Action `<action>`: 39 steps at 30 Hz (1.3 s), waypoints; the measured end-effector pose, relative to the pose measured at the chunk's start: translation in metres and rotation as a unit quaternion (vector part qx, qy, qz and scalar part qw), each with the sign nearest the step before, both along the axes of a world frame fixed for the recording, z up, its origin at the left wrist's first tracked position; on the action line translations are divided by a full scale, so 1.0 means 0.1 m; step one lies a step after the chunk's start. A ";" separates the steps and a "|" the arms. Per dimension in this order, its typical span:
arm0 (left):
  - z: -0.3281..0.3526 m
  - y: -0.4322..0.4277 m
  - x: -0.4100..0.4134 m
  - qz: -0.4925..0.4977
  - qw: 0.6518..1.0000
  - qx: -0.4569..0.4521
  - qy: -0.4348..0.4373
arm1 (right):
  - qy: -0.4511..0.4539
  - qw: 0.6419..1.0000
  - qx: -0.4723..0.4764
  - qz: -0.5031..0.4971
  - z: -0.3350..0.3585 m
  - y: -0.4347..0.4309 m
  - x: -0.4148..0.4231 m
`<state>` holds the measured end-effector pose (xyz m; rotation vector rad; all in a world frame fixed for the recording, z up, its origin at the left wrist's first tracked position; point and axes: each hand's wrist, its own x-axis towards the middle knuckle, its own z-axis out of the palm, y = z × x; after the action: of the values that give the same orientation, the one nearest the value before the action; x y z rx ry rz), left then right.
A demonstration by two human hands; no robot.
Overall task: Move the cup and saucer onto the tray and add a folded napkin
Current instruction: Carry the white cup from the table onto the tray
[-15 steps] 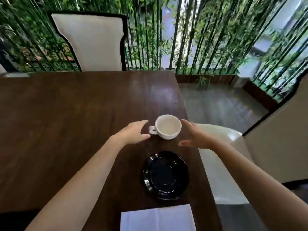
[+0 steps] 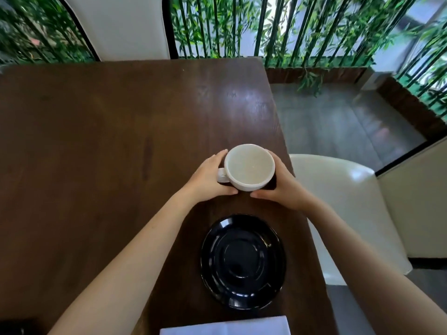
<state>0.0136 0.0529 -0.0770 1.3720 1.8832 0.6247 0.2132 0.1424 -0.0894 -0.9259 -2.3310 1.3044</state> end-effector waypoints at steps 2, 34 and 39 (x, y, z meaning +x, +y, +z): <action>-0.06 0.00 0.01 -0.002 0.999 0.031 -0.043 | 0.021 0.999 -0.032 -0.005 -0.03 -0.01 0.00; 0.95 -0.32 -0.04 0.032 0.982 0.160 -0.092 | 0.124 0.989 -0.079 0.024 0.96 -0.13 -0.14; 1.43 -0.56 -0.08 0.050 0.975 0.197 -0.089 | 0.136 0.988 -0.049 0.060 1.49 -0.30 -0.21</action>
<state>0.0052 -0.0034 0.0655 1.4096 1.7509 1.1832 0.1922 0.1125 0.0598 -0.5979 -2.1554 1.5020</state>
